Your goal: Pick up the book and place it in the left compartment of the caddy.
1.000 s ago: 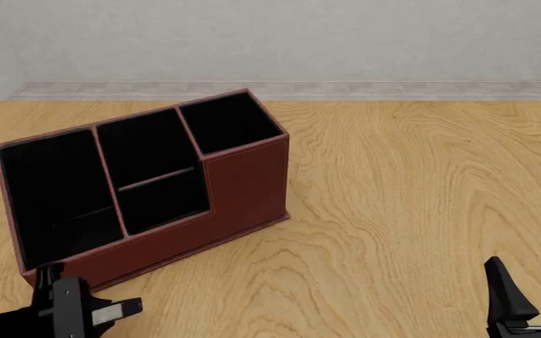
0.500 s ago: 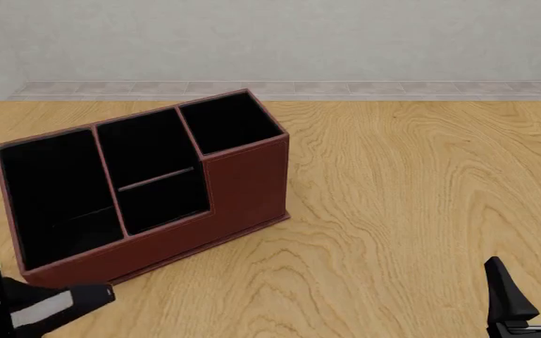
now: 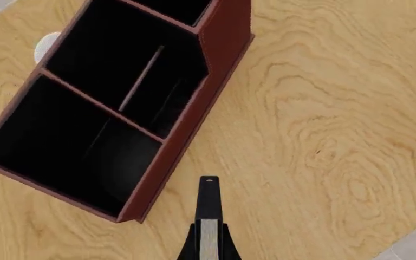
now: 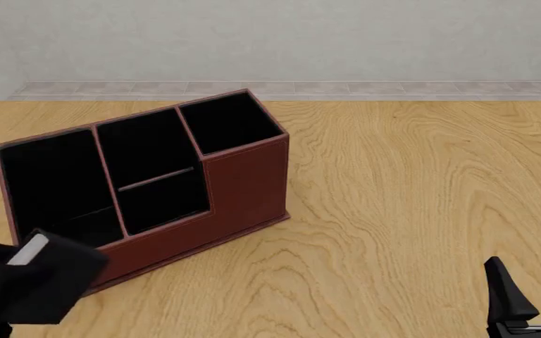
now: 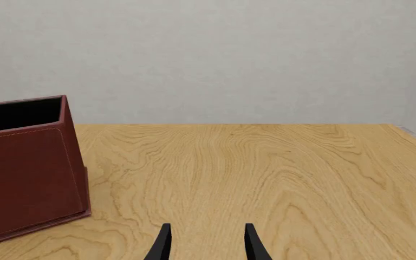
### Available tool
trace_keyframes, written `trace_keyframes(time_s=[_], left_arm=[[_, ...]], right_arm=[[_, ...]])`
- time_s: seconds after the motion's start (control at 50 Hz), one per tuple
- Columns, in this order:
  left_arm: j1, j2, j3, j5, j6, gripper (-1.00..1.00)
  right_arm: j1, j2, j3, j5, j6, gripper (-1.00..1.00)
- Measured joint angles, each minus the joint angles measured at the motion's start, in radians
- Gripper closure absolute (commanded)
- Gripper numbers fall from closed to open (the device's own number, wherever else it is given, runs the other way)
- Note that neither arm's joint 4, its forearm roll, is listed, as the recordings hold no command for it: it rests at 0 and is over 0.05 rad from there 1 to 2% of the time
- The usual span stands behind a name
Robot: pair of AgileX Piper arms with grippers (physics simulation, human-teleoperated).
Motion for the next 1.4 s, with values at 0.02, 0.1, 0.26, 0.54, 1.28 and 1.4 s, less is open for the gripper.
trace_keyframes(time_s=[0.02, 0.1, 0.26, 0.54, 1.28, 1.4], left_arm=[[0.005, 0.004, -0.005, 0.001, -0.022, 1.0], [0.029, 0.02, -0.02, 0.003, -0.11, 1.0], [0.114, 0.056, -0.049, 0.006, -0.209, 1.0], [0.202, 0.121, -0.102, 0.008, -0.369, 1.0], [0.569, 0.391, -0.362, 0.008, -0.306, 1.0], [0.581, 0.424, -0.377, 0.008, -0.298, 1.0]], right_arm=[[0.0, 0.0, 0.0, 0.0, 0.0, -1.0], [0.0, 0.0, 0.0, 0.0, 0.0, -1.0], [0.0, 0.0, 0.0, 0.0, 0.0, -1.0], [0.0, 0.0, 0.0, 0.0, 0.0, -1.0], [0.0, 0.0, 0.0, 0.0, 0.0, -1.0], [0.0, 0.0, 0.0, 0.0, 0.0, -1.0]])
